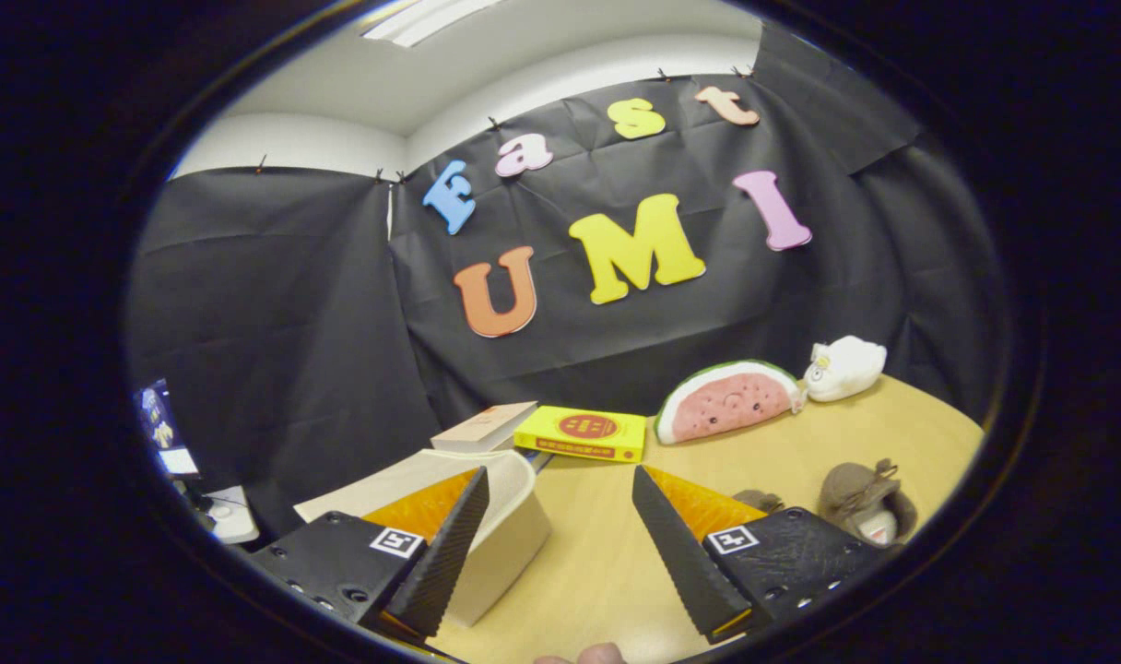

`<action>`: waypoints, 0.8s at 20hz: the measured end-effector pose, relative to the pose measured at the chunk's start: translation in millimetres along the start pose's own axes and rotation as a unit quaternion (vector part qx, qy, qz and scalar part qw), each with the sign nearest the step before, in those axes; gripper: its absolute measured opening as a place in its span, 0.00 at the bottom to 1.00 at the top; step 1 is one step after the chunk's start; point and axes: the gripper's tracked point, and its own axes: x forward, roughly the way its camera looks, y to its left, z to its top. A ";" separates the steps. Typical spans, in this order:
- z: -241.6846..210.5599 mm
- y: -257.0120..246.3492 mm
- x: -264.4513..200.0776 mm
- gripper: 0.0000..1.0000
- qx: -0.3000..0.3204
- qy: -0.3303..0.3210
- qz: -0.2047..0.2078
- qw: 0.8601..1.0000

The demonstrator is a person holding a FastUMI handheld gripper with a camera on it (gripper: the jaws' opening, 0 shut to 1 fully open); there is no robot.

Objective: Open the storage box then place both shoes into the box .Put the left shoe in first, then the right shoe, with the right side of both shoes facing outward in a uniform manner.

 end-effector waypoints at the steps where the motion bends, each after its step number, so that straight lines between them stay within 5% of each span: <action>1: -4.8 8.3 3.7 0.96 0.006 0.006 0.010 1.000; 16: -76.2 56.2 59.8 0.95 0.120 0.094 0.067 0.986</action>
